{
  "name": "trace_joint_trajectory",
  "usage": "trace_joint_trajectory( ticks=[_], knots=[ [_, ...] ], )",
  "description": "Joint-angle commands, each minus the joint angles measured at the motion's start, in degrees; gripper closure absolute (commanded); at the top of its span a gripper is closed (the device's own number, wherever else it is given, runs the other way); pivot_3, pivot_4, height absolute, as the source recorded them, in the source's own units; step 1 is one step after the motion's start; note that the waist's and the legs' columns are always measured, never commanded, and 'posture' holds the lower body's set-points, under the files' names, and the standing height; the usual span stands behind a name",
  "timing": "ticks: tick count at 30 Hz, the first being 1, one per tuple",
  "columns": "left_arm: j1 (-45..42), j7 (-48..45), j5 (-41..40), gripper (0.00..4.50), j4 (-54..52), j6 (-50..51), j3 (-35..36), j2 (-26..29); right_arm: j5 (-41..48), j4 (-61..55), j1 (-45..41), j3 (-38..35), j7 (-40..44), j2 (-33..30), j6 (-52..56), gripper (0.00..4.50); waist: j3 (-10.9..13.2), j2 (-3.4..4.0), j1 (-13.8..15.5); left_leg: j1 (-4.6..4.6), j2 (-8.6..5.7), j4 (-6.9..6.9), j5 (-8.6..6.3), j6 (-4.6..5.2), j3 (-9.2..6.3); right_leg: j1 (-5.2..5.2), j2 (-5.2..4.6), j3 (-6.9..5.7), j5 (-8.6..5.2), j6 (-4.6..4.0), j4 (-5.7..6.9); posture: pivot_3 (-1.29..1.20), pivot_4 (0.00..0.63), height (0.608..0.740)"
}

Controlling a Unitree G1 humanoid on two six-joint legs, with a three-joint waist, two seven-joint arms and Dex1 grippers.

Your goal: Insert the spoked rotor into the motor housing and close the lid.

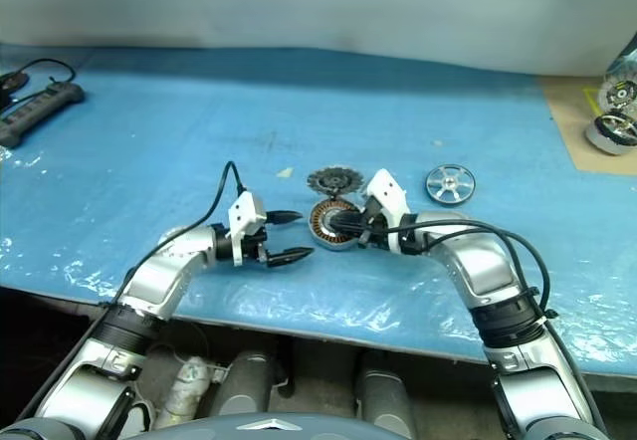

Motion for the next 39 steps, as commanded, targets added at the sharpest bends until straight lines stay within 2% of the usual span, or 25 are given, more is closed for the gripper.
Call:
trace_joint_trajectory(
  ticks=[1, 10, 13, 17, 21, 24, 30, 34, 39],
  knots=[
    [2.0, 1.4, 0.5, 0.45, -1.5, -2.4, 1.1, -0.2, -0.6, 0.3, -1.7, -0.7, 0.6, 0.3, -2.8, 3.95, 0.0, 0.00, 0.0, -0.01, 0.00, 0.00, -0.01, 0.01, 0.00, -0.01, 0.00, -0.01, 0.00, 0.00, 0.00, 0.00, 0.150, 0.740],
    [6.8, 5.2, 2.0, 0.45, -1.5, -5.0, 1.0, -1.8, -0.6, 1.6, -2.9, -0.6, 1.6, 1.2, -3.3, 3.95, 0.0, 0.00, 0.0, 0.06, 0.02, 0.12, -0.13, 0.22, -0.01, 0.05, 0.00, -0.02, 0.00, 0.00, 0.10, 0.00, 0.150, 0.740],
    [7.0, 6.0, 0.3, 0.45, -2.5, -2.2, 1.4, -3.0, -1.3, 2.2, -3.0, -0.3, 1.3, 1.8, -3.5, 3.95, 0.0, 0.00, 0.0, 0.08, 0.02, 0.13, -0.13, 0.21, -0.01, 0.06, -0.01, -0.02, 0.00, 0.00, 0.13, 0.00, 0.150, 0.740],
    [5.4, 11.5, -0.3, 0.45, -5.3, 2.7, 3.7, -5.0, -2.1, 2.5, -3.0, -0.7, -0.1, 2.8, -4.0, 3.95, 0.0, 0.00, 0.0, 0.08, 0.02, 0.15, -0.13, 0.21, -0.01, 0.07, -0.01, -0.02, 0.01, 0.00, 0.14, 0.00, 0.150, 0.740],
    [5.1, 17.6, -2.4, 0.45, -12.8, 10.1, 6.5, -6.2, -3.7, 1.9, -1.9, -0.8, -2.1, 3.2, -4.6, 3.95, 0.0, -0.01, -0.1, 0.08, 0.03, 0.18, -0.12, 0.21, -0.02, 0.06, -0.01, -0.02, 0.01, -0.01, 0.20, 0.00, 0.150, 0.740],
    [5.9, 19.2, -5.7, 0.45, -17.3, 16.8, 9.2, -5.1, -3.3, 0.7, -1.0, -1.3, -2.0, 2.8, -4.2, 3.95, 0.0, -0.01, -0.1, 0.08, 0.03, 0.18, -0.12, 0.21, -0.02, 0.06, -0.01, -0.02, 0.01, -0.01, 0.19, 0.00, 0.150, 0.740],
    [8.6, 11.6, -14.0, 0.45, -20.0, 24.3, 11.5, 0.5, -3.4, 0.9, -0.4, -0.3, -0.8, 2.6, -4.0, 3.95, 0.0, 0.00, -0.2, 0.09, 0.03, 0.17, -0.12, 0.21, -0.02, 0.04, 0.01, -0.02, 0.00, -0.01, 0.19, 0.00, 0.150, 0.740],
    [9.2, 7.6, -10.5, 0.45, -19.9, 21.4, 6.6, 3.8, -4.5, 2.3, -1.3, 0.4, -1.1, 3.4, -4.8, 3.95, 0.0, -0.01, 0.0, 0.11, 0.02, 0.18, -0.12, 0.21, -0.02, 0.06, 0.00, -0.02, 0.00, 0.00, 0.19, 0.00, 0.150, 0.740],
    [3.8, 11.9, -7.5, 0.45, -18.6, 21.6, 2.3, -1.2, -4.9, 2.2, -1.2, 0.2, -1.1, 3.6, -4.7, 3.95, 0.0, -0.02, 0.1, 0.17, -0.08, 0.19, -0.12, 0.20, -0.02, 0.19, -0.10, -0.02, 0.01, 0.01, 0.17, 0.00, 0.150, 0.740]
  ],
)
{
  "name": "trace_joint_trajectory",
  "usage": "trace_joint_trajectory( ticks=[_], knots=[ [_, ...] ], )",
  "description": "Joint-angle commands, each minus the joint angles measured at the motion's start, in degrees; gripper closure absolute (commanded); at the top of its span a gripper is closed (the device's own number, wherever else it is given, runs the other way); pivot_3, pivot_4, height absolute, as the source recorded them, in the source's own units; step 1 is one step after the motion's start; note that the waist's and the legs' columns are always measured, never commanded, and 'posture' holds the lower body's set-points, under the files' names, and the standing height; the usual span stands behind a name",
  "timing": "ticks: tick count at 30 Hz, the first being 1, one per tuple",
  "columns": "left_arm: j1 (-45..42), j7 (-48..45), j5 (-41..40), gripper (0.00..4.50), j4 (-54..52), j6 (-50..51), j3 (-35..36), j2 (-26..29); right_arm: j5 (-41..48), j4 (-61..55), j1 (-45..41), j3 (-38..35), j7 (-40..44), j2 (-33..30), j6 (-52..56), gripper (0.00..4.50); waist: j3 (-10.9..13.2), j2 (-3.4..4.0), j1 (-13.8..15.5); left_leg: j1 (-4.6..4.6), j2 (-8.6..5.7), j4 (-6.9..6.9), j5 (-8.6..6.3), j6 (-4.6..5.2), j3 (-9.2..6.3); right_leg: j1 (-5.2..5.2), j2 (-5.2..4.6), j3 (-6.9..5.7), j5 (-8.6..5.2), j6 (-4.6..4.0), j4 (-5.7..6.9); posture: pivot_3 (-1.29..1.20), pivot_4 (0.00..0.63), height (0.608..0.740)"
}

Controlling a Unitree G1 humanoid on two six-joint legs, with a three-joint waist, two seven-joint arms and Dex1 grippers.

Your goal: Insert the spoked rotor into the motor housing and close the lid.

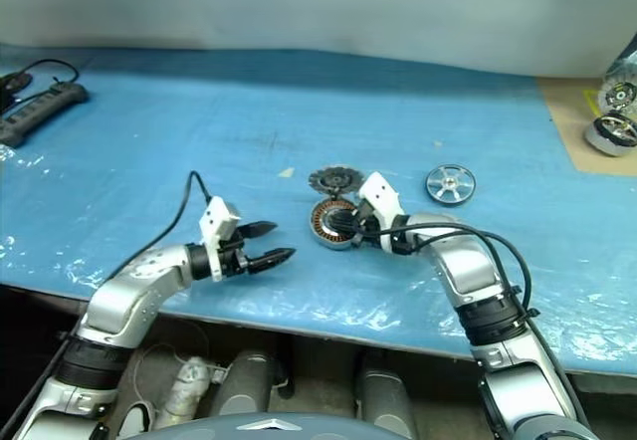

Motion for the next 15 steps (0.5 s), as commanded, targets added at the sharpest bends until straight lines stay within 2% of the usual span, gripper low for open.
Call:
trace_joint_trajectory(
  ticks=[1, 7, 10, 15],
  knots=[
    [-3.7, 1.5, 1.6, 0.45, 0.0, -1.8, -2.0, -2.5, -0.1, -1.2, -0.5, -0.3, 0.2, -0.2, -0.8, 3.95, 0.0, -0.02, -0.1, 0.00, -0.01, 0.00, 0.01, -0.01, 0.00, 0.00, -0.01, 0.00, 0.00, 0.00, 0.00, 0.00, 0.150, 0.740],
    [0.7, -2.4, 4.2, 0.45, 5.6, -10.8, -2.3, -1.0, -0.4, -2.1, 0.3, -0.3, 0.7, -1.2, -0.6, 3.95, 0.0, -0.01, -1.6, 0.10, 0.10, -0.11, 0.02, -0.03, -0.01, -0.02, 0.13, 0.03, -0.03, -0.05, 0.02, 0.00, 0.150, 0.740],
    [2.2, -5.3, 5.3, 0.45, 13.6, -18.7, -0.4, 0.3, -0.2, -1.7, -0.3, -0.7, 0.4, -0.8, -0.7, 3.95, 0.0, -0.01, -1.5, 0.08, 0.14, -0.14, 0.00, -0.01, -0.03, -0.03, 0.18, 0.00, -0.05, -0.08, -0.01, 0.00, 0.150, 0.740],
    [-0.3, -5.7, 7.5, 0.45, 22.9, -26.3, -0.8, -1.7, -0.6, -1.3, -0.9, -0.1, 0.5, -0.1, -0.9, 3.95, 0.0, 0.00, -1.5, 0.29, 0.09, -0.04, 0.00, -0.02, -0.03, 0.22, 0.08, 0.00, -0.04, -0.06, 0.00, 0.00, 0.150, 0.740]
  ],
)
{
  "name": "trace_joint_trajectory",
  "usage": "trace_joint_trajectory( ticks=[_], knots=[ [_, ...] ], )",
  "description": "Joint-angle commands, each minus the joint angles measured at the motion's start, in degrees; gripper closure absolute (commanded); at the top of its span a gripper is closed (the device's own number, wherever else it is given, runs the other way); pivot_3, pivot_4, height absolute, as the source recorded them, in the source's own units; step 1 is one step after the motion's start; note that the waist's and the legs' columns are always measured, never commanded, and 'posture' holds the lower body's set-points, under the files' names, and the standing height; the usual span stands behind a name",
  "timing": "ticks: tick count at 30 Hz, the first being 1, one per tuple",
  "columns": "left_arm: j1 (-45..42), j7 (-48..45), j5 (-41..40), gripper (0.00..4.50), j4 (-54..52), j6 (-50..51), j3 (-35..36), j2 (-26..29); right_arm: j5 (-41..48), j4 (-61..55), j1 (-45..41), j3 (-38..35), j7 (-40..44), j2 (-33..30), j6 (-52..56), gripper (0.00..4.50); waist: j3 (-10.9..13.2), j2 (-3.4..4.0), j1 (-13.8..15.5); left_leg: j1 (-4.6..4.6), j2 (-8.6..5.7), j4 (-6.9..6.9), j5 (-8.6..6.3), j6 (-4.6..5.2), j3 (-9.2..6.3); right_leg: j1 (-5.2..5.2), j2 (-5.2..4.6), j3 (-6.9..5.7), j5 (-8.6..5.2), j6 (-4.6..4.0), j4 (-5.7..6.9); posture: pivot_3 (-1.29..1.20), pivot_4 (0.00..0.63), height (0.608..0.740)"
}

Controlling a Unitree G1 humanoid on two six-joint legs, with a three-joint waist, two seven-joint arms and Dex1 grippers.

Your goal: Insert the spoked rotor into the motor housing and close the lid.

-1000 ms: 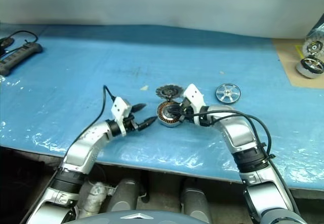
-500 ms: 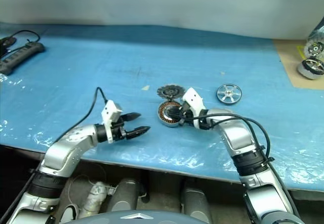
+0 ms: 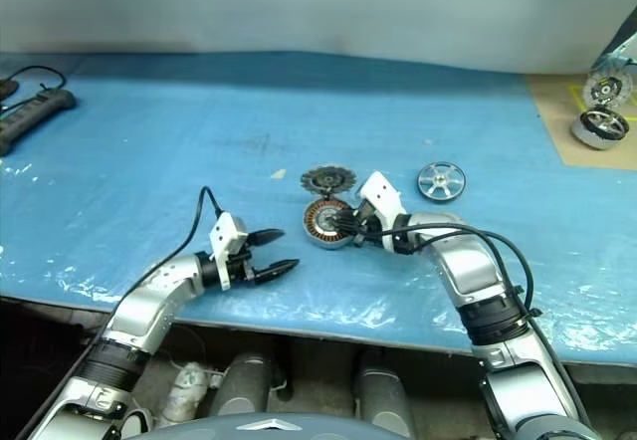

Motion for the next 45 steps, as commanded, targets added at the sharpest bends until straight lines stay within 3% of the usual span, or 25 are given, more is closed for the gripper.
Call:
trace_joint_trajectory(
  ticks=[1, 30, 45],
  knots=[
    [-2.5, 0.5, 2.3, 0.45, 5.8, -2.5, 0.0, -1.3, 0.3, -1.0, -1.1, 0.0, 0.3, 0.5, -0.7, 3.95, 0.0, 0.00, 0.1, 0.06, -0.01, 0.01, 0.01, -0.01, 0.00, 0.05, -0.02, 0.00, 0.00, 0.01, 0.01, 0.00, 0.150, 0.740],
    [-5.2, -3.3, 3.9, 0.45, 17.3, -10.2, 1.5, -3.6, -2.5, 3.2, -3.2, 1.5, 0.7, 2.5, -1.4, 3.95, -0.2, 0.28, 0.1, 0.18, 0.01, -0.05, 0.04, -0.07, 0.01, 0.07, -0.05, -0.05, 0.00, 0.01, 0.09, 0.00, 0.150, 0.740],
    [0.2, -1.9, 2.9, 0.45, 5.0, -4.2, 1.4, -2.5, -3.9, 5.0, -2.3, 2.4, 0.5, 2.5, -2.5, 3.95, -0.3, 0.24, -0.1, 0.20, -0.01, -0.47, 0.02, -0.05, 0.05, 0.09, -0.04, -0.06, 0.00, 0.00, -0.35, 0.00, 0.150, 0.740]
  ],
)
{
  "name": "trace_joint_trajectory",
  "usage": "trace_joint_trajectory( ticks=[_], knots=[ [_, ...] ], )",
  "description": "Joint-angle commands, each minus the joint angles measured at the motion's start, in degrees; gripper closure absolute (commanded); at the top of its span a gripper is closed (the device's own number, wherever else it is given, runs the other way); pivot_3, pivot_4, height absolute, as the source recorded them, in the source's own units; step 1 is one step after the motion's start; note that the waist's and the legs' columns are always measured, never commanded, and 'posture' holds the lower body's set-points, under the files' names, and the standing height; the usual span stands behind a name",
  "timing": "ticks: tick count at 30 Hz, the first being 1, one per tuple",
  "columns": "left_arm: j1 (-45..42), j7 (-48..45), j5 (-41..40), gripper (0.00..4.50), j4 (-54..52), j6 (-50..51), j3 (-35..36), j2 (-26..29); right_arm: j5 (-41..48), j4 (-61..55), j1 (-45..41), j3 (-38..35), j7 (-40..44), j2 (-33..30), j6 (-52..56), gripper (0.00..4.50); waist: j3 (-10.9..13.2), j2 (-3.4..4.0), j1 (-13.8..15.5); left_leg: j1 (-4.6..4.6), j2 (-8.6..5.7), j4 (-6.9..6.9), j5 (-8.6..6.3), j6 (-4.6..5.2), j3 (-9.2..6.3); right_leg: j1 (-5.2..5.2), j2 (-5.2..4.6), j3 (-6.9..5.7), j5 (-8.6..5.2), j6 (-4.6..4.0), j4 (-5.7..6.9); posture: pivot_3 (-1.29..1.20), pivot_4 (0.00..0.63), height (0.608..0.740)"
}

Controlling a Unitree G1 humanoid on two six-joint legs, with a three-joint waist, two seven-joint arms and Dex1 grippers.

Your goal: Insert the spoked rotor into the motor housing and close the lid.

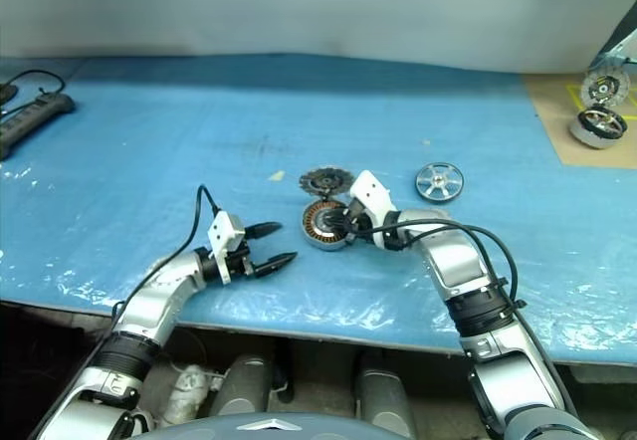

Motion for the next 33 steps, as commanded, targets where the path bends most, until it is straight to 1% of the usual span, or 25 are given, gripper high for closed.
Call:
trace_joint_trajectory(
  ticks=[1, 7, 8, 9, 12, 19, 22, 28, 33],
  knots=[
    [1.6, 0.4, 0.6, 0.45, -0.5, 1.7, -0.9, 0.0, -0.8, 0.8, 0.3, 0.8, -0.2, 0.0, 0.1, 3.95, 0.0, 0.00, 0.0, 0.00, 0.00, -0.01, 0.00, 0.00, 0.00, 0.00, 0.00, 0.00, 0.00, 0.00, 0.00, 0.00, 0.150, 0.740],
    [-2.1, -1.2, 1.7, 0.45, 10.5, -3.3, -0.2, -0.9, -0.9, 0.4, 0.7, 0.8, 0.5, -0.6, 0.4, 3.95, 0.0, 0.02, 0.3, 0.22, 0.00, -0.01, 0.02, -0.02, 0.00, 0.17, -0.01, -0.01, -0.01, 0.02, 0.03, 0.00, 0.150, 0.740],
    [-2.5, -1.5, 1.8, 0.45, 12.0, -4.2, -0.1, -1.0, -0.9, 0.4, 0.7, 0.8, 0.6, -0.6, 0.4, 3.95, 0.0, 0.02, 0.3, 0.36, 0.00, -0.01, 0.02, -0.03, 0.00, 0.29, -0.01, -0.01, -0.04, 0.07, 0.03, 0.00, 0.150, 0.740],
    [-2.7, -1.7, 1.8, 0.45, 12.8, -4.8, 0.0, -1.0, -0.9, 0.4, 0.7, 0.8, 0.6, -0.6, 0.5, 3.95, 0.0, 0.02, 0.3, 0.51, 0.00, -0.03, 0.01, -0.03, 0.00, 0.40, -0.02, -0.01, -0.18, 0.32, 0.02, 0.00, 0.150, 0.740],
    [-2.0, -2.1, 1.6, 0.45, 12.3, -5.6, -0.1, -0.9, -1.0, 0.4, 0.8, 0.8, 0.8, -0.5, 0.7, 3.95, 0.0, 0.02, 0.4, 0.95, -0.02, -0.13, 0.01, -0.04, 0.00, 0.67, -0.04, 0.00, -0.26, 0.46, 0.00, 0.00, 0.150, 0.740],
    [-0.7, -2.3, 1.4, 0.45, 10.3, -5.3, 0.0, -0.6, -1.1, 0.5, 0.9, 0.8, 0.8, -0.3, 0.9, 3.95, 0.0, 0.03, 0.4, 0.98, -0.10, -0.52, 0.06, -0.13, 0.00, 0.60, -0.05, 0.02, -0.31, 0.36, -0.10, 0.00, 0.150, 0.740],
    [-1.8, -2.4, 1.7, 0.45, 12.1, -5.6, 0.1, -0.9, -1.2, 0.7, 0.9, 0.9, 0.7, -0.1, 0.8, 3.95, -0.1, 0.05, 0.4, 0.97, -0.10, -0.58, 0.08, -0.15, 0.01, 0.57, -0.04, 0.01, -0.29, 0.22, -0.09, 0.00, 0.150, 0.740],
    [-2.1, -0.7, 2.7, 0.45, 11.5, -5.0, -1.0, -2.6, -1.7, 0.8, 1.3, 1.2, 0.9, -0.3, 0.7, 3.95, -0.1, 0.08, 0.4, 1.09, -0.10, -0.58, 0.14, -0.25, 0.00, 0.63, -0.05, 0.01, -0.37, 0.36, -0.07, 0.00, 0.150, 0.740],
    [-2.5, -1.4, 2.2, 0.45, 10.8, -4.0, -0.2, -1.7, -1.7, 0.8, 1.4, 1.2, 1.0, -0.2, 0.4, 3.95, -0.1, 0.08, 0.6, 1.11, -0.12, -0.59, 0.14, -0.25, 0.00, 0.61, -0.08, 0.02, -0.37, 0.37, -0.09, 0.00, 0.150, 0.740]
  ],
)
